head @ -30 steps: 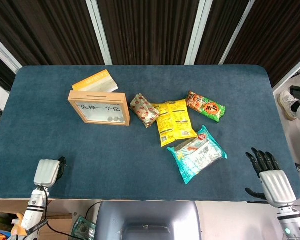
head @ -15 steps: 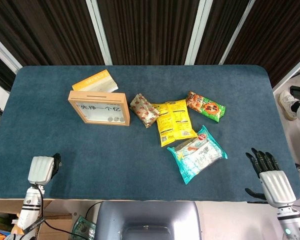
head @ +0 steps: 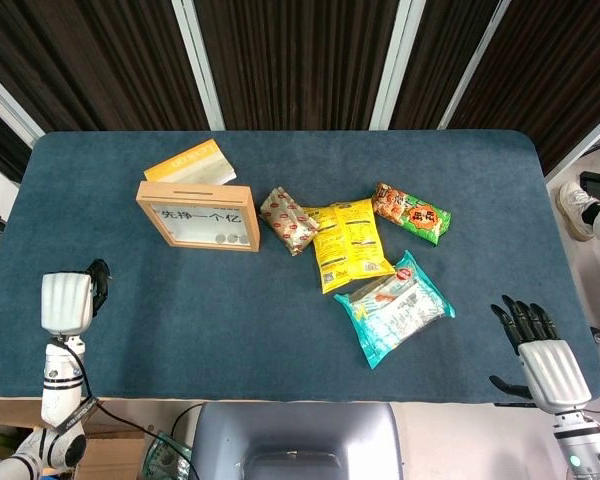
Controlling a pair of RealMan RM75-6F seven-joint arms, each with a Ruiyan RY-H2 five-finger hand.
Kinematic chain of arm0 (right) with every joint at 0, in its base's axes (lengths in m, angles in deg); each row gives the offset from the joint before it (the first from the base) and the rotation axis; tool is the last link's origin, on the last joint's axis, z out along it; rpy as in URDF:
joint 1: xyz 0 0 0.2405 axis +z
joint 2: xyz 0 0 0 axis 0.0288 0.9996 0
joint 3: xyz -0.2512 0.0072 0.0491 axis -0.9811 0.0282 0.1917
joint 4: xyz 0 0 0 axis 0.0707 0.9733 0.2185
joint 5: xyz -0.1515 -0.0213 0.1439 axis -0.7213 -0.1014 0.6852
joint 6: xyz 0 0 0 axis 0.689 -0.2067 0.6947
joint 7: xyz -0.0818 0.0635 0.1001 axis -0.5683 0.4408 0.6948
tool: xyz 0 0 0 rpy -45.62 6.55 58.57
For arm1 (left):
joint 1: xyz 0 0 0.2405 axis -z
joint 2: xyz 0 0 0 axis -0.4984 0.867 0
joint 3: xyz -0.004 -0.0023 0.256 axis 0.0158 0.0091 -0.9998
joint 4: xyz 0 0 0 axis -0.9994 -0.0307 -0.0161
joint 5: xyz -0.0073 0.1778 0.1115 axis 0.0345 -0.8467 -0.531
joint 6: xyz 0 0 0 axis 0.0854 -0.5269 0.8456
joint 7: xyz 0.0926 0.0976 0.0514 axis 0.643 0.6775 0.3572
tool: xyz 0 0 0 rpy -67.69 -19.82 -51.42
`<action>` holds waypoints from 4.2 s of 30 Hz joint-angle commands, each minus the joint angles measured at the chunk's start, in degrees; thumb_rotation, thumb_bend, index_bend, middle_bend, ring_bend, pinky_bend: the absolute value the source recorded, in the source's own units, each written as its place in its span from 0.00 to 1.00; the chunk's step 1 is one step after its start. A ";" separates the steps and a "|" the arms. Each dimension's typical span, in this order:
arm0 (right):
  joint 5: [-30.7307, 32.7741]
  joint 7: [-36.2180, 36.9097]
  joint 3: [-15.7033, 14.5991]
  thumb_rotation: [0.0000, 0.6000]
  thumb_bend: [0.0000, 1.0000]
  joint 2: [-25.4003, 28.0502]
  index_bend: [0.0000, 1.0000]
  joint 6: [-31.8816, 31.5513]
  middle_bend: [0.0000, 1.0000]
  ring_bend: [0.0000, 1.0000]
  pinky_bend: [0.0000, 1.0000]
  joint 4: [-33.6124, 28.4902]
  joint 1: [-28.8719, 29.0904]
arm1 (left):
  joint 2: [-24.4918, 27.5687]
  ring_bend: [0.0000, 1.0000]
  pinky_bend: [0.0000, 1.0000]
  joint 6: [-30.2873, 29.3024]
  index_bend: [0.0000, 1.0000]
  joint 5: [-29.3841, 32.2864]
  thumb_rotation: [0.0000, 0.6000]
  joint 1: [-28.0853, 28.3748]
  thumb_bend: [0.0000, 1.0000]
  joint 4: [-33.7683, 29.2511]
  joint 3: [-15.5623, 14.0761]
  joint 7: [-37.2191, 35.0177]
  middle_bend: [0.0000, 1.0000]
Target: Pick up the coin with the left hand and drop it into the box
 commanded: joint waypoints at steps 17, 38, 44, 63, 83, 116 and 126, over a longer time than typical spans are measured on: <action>4.26 2.95 1.58 1.00 0.18 1.19 0.00 2.94 0.00 0.00 0.00 0.49 1.35 | 5.90 1.00 1.00 10.21 0.65 12.08 1.00 22.68 0.56 -14.85 18.18 25.19 1.00; 4.76 6.65 1.91 1.00 0.18 2.95 0.00 2.60 0.00 0.00 0.00 0.64 1.22 | -12.33 1.00 1.00 14.96 0.62 19.99 1.00 36.28 0.54 15.40 16.11 24.74 1.00; 4.38 7.73 1.85 1.00 0.18 3.39 0.00 2.27 0.00 0.00 0.00 0.83 1.09 | -14.37 1.00 1.00 14.40 0.62 19.41 1.00 35.82 0.54 17.97 13.65 24.23 1.00; 4.20 8.31 1.83 1.00 0.18 3.75 0.00 1.96 0.00 0.00 0.00 0.75 1.01 | -19.05 1.00 1.00 16.65 0.61 20.08 1.00 39.05 0.52 27.79 12.53 20.45 1.00; 4.02 8.04 1.74 1.00 0.18 3.69 0.00 2.09 0.00 0.00 0.00 0.68 1.11 | -19.63 1.00 1.00 15.26 0.62 19.05 1.00 38.59 0.52 29.21 10.57 19.86 1.00; 4.13 8.17 1.83 1.00 0.18 3.82 0.00 1.84 0.00 0.00 0.00 0.58 1.01 | -18.69 1.00 1.00 14.96 0.60 18.74 1.00 37.14 0.52 27.40 9.77 20.36 1.00; 4.41 8.17 1.95 1.00 0.18 3.92 0.00 1.92 0.00 0.00 0.00 0.50 1.04 | -19.30 1.00 1.00 15.83 0.58 18.84 1.00 37.75 0.51 29.14 9.82 19.82 1.00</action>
